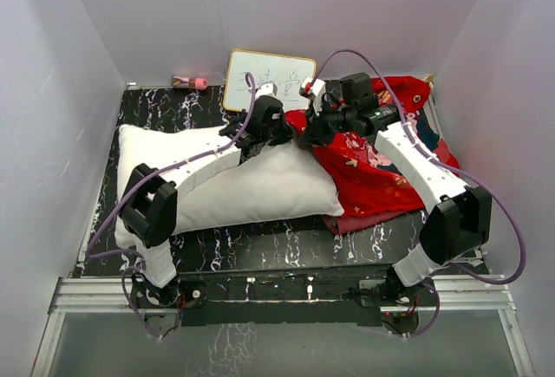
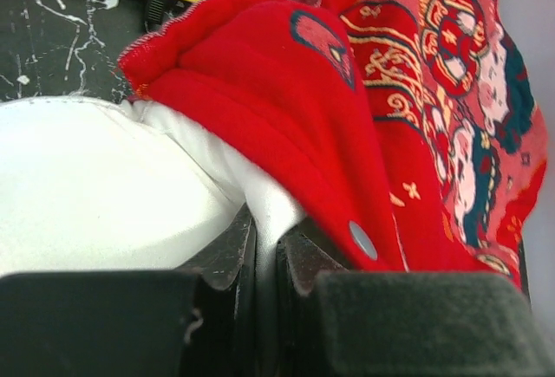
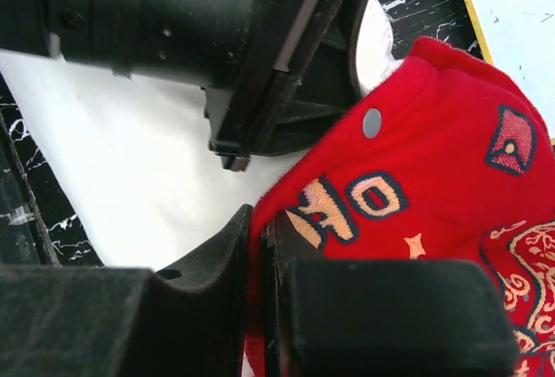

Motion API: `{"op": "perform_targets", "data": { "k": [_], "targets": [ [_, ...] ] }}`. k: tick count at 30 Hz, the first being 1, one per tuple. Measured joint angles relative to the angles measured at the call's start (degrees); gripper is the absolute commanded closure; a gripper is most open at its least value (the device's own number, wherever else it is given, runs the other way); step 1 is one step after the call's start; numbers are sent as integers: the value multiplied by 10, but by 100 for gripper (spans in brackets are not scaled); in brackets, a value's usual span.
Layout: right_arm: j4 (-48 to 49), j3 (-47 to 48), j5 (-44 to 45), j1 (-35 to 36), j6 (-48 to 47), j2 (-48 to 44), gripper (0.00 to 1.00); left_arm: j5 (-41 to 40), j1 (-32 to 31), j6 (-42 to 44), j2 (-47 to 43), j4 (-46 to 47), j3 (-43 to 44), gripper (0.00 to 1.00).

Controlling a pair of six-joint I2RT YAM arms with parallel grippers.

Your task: Put the pillow into the pillowcase

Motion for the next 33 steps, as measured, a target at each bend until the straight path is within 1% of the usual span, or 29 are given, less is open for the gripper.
{"op": "perform_targets", "data": {
  "k": [4,7,9,11,14,17,18,19,22,23,24,25,27,30,31,33],
  "targets": [
    [-8,1,2,-1,-1,0,92,-72,-12,-34,17,-5,14,100],
    [-16,6,16,-2,-9,0,92,-113,-17,-45,34,-32,55,100],
    [-26,19,32,-5,-24,0,91,-141,-18,-52,44,-38,74,100],
    [-35,39,42,-12,-42,0,90,-166,-20,-64,44,-37,72,100],
    [-47,66,43,-22,-63,0,90,-185,-22,-82,44,-23,60,100],
    [-57,73,31,-20,-67,0,88,-182,-23,-94,48,-14,60,100],
    [-60,73,30,-17,-65,2,83,-177,-23,-94,50,-9,60,96],
    [-62,72,32,-15,-63,6,78,-171,-22,-94,52,-3,60,87],
    [-67,72,59,-13,-54,21,53,-163,-21,-94,57,9,56,57],
    [-71,72,70,-14,-52,28,43,-162,-19,-94,55,17,48,50],
    [-75,72,78,-19,-52,34,35,-156,-15,-95,49,28,33,44],
    [-79,72,82,-28,-50,37,30,-148,-11,-92,38,37,14,39],
    [-94,72,88,-59,-54,39,22,-121,-1,-84,10,54,-26,32],
    [-115,76,75,-111,-67,35,13,-56,17,-55,-63,53,-84,27],
    [-126,75,63,-129,-78,28,12,-33,21,-43,-92,44,-98,27],
    [-139,65,35,-143,-95,4,12,17,30,-14,-155,26,-126,27]
  ]
}}
